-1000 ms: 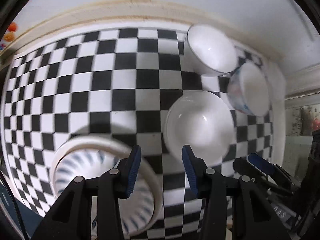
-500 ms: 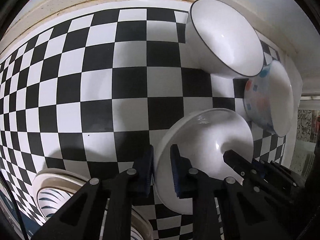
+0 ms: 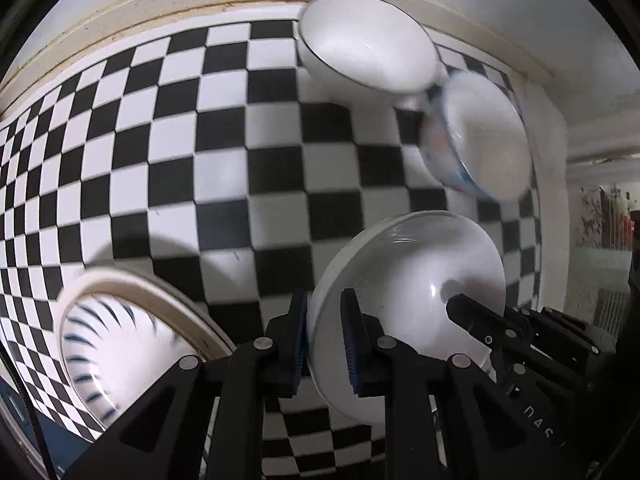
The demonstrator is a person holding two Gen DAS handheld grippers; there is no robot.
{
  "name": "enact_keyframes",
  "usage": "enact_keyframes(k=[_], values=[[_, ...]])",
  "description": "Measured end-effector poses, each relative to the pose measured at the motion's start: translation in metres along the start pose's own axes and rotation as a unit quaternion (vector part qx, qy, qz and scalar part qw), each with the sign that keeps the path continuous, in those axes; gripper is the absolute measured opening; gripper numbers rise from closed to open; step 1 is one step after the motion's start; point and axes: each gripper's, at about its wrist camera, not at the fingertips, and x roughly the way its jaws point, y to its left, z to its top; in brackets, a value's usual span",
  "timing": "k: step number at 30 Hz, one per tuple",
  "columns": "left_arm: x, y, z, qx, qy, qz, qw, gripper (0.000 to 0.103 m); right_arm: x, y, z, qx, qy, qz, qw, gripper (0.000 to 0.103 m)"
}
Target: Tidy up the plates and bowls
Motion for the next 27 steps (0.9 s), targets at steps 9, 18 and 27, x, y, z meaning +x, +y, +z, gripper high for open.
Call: enact_keyframes(k=[9, 18, 27], values=[[0.015, -0.012, -0.031, 0.011, 0.025, -0.001, 0.9996, 0.015, -0.012, -0.029, -0.048, 0.013, 0.014, -0.002, 1.000, 0.011], [0.042, -0.021, -0.049, 0.018, 0.053, 0.010, 0.9984, 0.015, 0.005, -0.041, -0.072, 0.022, 0.038, -0.003, 0.999, 0.011], [0.058, -0.027, -0.055, 0.021, 0.073, 0.018, 0.9970, 0.015, 0.021, -0.043, -0.076, 0.029, 0.059, -0.002, 0.998, 0.011]])
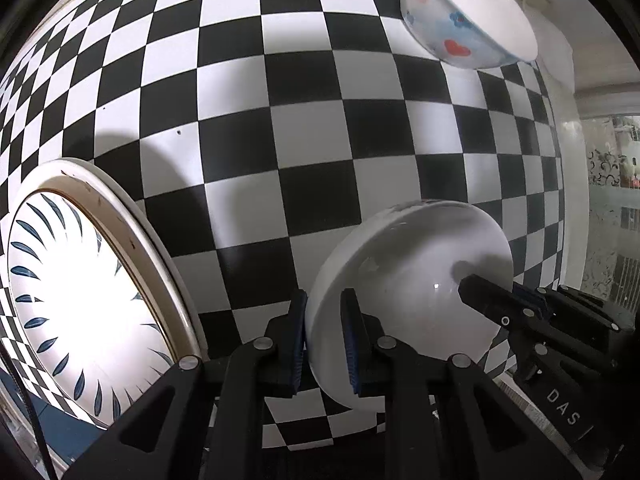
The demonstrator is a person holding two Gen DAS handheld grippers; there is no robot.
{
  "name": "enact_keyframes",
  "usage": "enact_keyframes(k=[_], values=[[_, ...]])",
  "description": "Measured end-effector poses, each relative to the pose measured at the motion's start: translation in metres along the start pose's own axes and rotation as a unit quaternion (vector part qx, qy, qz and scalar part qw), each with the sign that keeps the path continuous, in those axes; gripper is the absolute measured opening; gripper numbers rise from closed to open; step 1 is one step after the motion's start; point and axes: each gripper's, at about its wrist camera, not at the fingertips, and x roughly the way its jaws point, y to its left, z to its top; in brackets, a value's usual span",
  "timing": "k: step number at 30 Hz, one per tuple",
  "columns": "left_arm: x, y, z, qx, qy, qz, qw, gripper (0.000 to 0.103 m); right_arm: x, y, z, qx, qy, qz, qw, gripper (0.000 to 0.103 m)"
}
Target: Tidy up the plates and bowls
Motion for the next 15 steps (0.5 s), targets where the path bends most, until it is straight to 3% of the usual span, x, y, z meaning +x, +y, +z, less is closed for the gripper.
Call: enact_keyframes(k=[4, 8, 9, 11, 15], values=[[-0.015, 0.001, -0.001, -0.015, -0.001, -0.004, 0.9999, 0.016, -0.004, -0.009, 0.004, 0.010, 0.014, 0.023, 1.000, 0.011], [-0.071, 0.004, 0.002, -0.030, -0.067, -0.004, 0.9973, 0.018, -0.037, -0.025, 0.011, 0.026, -0.003, 0.054, 0.998, 0.017], [-0.085, 0.003, 0.009, -0.034, -0.083, -0.011, 0.9959, 0.020, -0.050, -0.031, 0.016, 0.031, -0.016, 0.055, 0.998, 0.020], [-0.102, 0.001, 0.029, -0.037, -0.103, -0.027, 0.9937, 0.029, -0.072, -0.043, 0.030, 0.043, -0.040, 0.064, 0.996, 0.037], [-0.104, -0.009, 0.087, -0.045, -0.105, -0.056, 0.9918, 0.030, -0.099, -0.062, 0.077, 0.054, -0.090, 0.053, 0.993, 0.040]])
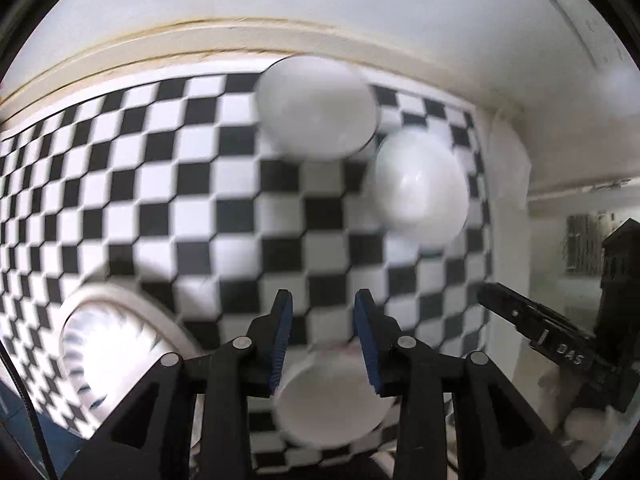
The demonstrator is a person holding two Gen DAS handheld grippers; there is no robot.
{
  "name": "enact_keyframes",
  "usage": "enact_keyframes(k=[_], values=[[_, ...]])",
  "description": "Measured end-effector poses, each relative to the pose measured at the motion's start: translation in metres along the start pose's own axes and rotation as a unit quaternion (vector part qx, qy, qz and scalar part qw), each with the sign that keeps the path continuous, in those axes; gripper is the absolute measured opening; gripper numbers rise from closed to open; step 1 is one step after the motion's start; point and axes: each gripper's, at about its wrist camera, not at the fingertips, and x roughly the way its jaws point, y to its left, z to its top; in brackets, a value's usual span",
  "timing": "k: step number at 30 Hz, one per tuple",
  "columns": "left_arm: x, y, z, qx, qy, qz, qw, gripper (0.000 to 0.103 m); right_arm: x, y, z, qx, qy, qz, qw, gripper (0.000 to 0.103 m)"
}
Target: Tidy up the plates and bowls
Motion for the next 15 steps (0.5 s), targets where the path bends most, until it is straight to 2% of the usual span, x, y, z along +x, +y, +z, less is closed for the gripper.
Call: enact_keyframes(k=[5, 10, 12, 13, 14, 15], values=[[0.035, -0.020, 0.037, 0.011, 0.020, -0.006, 0.9997, 0.030, 0.020, -0.013, 0.059, 0.016, -0.005, -0.004, 1.000, 0.040], [0.069, -0.033, 0.062, 0.024, 0.046, 0.017, 0.9985, 0.029, 0.054, -0.018, 0.093, 0.030, 0.012, -0.006, 0.999, 0.040], [0.074, -0.036, 0.064, 0.030, 0.048, 0.025, 0.9981, 0.025, 0.067, -0.023, 0.102, 0.037, 0.021, -0.006, 0.999, 0.039], [0.078, -0.038, 0.064, 0.035, 0.048, 0.026, 0.9979, 0.018, 0.072, -0.025, 0.104, 0.038, 0.024, -0.006, 0.999, 0.033], [0.081, -0.039, 0.066, 0.039, 0.048, 0.029, 0.9977, 0.016, 0.076, -0.026, 0.105, 0.039, 0.027, -0.005, 0.999, 0.022], [0.084, -0.041, 0.066, 0.043, 0.046, 0.034, 0.9974, 0.015, 0.081, -0.027, 0.107, 0.038, 0.032, -0.004, 0.999, 0.018]])
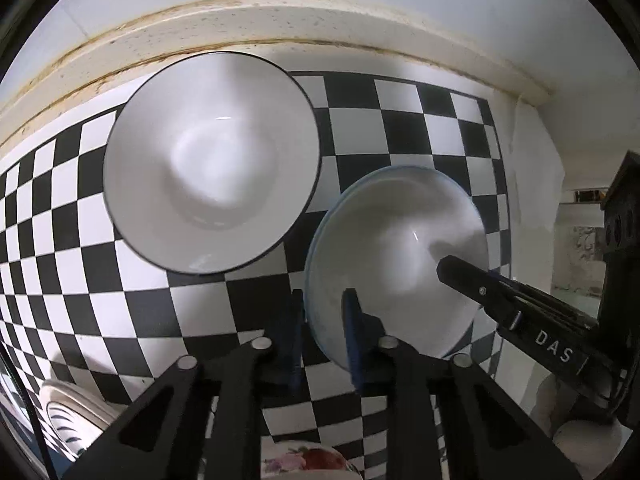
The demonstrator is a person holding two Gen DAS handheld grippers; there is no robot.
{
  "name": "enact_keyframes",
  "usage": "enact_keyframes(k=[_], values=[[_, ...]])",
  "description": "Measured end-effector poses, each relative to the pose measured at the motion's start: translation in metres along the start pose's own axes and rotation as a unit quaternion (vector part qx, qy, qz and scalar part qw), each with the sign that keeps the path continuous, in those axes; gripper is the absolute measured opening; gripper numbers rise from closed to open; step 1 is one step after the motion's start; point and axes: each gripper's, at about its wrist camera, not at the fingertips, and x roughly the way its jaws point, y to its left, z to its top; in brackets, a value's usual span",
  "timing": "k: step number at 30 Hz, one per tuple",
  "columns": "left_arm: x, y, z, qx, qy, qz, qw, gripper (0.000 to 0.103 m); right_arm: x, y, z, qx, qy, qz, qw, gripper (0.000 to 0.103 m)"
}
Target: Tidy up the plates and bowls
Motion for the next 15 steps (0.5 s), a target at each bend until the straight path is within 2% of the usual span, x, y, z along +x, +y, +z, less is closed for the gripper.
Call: enact_keyframes(k=[1, 8, 15], values=[[0.000, -0.003, -0.001, 0.002, -0.003, 0.003, 1.0000, 0.015, 0.002, -0.001, 0.001, 0.000, 0.001, 0.008, 1.000, 0.013], [-0.004, -0.011, -0.003, 0.014, -0.014, 0.013, 0.9997, 0.015, 0.002, 0.010, -0.003, -0.026, -0.015, -0.016, 0.999, 0.011], [-0.035, -0.013, -0.022, 0.025, -0.034, 0.002, 0.9991, 0.015, -0.023, 0.018, -0.028, -0.031, -0.034, -0.013, 0.999, 0.011]])
